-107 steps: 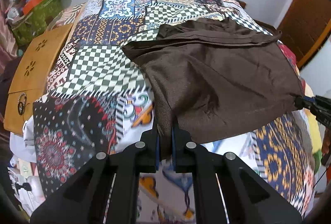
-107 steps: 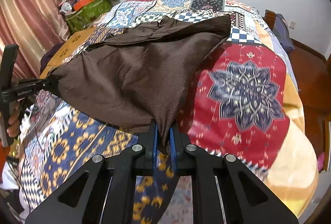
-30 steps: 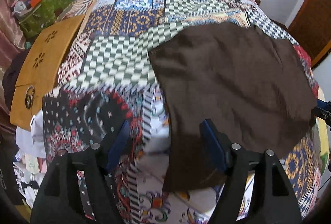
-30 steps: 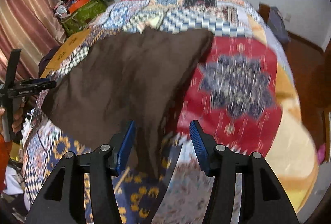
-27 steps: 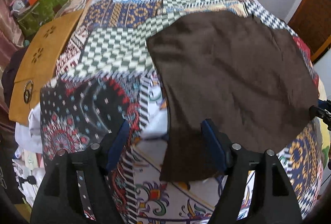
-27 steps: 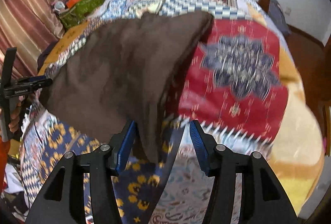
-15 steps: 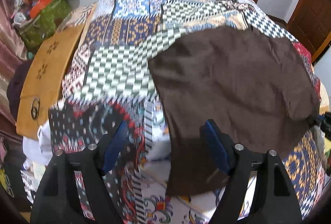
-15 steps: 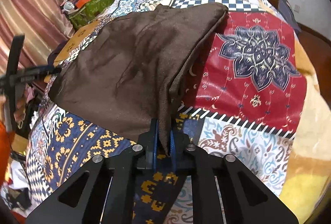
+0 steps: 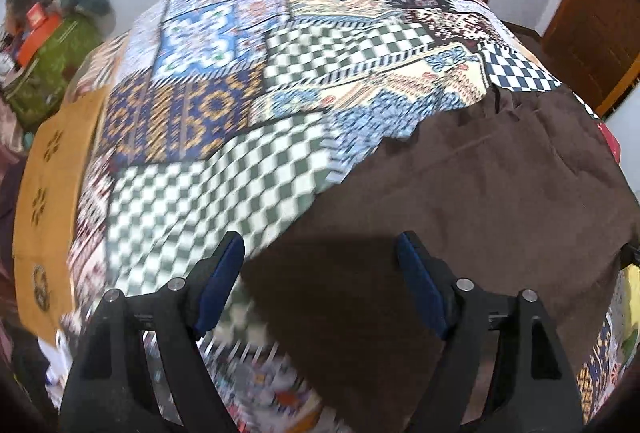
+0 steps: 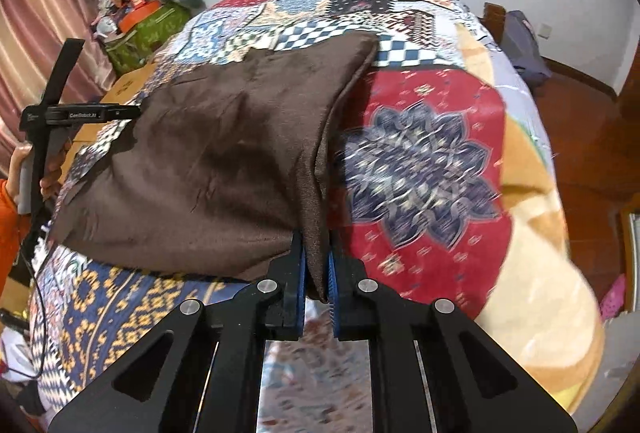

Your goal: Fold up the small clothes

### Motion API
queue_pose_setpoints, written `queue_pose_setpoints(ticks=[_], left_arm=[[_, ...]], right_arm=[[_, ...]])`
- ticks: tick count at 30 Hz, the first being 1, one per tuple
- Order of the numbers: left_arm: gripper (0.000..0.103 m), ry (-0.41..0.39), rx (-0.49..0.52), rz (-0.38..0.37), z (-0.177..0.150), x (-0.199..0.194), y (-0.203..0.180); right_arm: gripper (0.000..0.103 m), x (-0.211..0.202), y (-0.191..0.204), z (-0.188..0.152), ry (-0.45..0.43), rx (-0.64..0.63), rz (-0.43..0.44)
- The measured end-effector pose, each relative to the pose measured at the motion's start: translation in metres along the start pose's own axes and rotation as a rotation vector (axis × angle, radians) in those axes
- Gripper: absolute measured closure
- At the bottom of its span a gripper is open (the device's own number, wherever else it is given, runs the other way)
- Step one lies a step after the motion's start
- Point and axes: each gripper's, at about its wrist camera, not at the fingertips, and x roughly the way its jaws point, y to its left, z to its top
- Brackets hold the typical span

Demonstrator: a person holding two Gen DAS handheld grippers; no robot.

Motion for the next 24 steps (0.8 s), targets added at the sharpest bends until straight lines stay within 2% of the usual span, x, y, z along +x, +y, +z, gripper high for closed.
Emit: queue_pose_setpoints(ticks=[2,3,4,6,7,9,15,20,24], left_arm=[[0.025,-0.010,-0.003,-0.040,0.008,0.008,-0.004],[0.030,-0.007,-0.011,-0.067,0.012,0.011,-0.005],[0.042,-0.001,-0.019,-0.103,0.014,0.016,-0.006],[0.056,0.006,-0.018,-0.146,0.017,0.021,-0.011],[0.069,-0.006,-0.009,-0.159,0.016,0.020,-0.014],[0.082,-0.028,0.017,-0.177,0.014,0.015,-0.021],[0.087,-0.023,0.062,-0.097,-0.008,-0.002,-0.026],[0.088,0.019,0.037,-0.069,-0.041,-0.015,-0.018],[0.089,0.052,0.025,-0.065,-0.067,-0.030,-0.021]], right_arm=[[0.095,0.000,-0.004,0.003,-0.002,0.003,-0.010],[0.095,0.000,-0.005,0.004,-0.005,0.002,-0.016],[0.095,0.000,-0.005,0.005,-0.008,-0.001,-0.021],[0.095,0.003,-0.007,0.009,-0.011,-0.003,-0.030],[0.095,0.003,-0.008,0.012,-0.010,-0.004,-0.032],[0.095,0.006,-0.010,0.017,-0.012,-0.010,-0.037],[0.095,0.010,-0.013,0.037,-0.037,-0.023,-0.043],[0.094,0.019,-0.004,0.054,-0.056,-0.036,-0.033],[0.089,0.018,0.007,0.059,-0.068,-0.070,-0.066]])
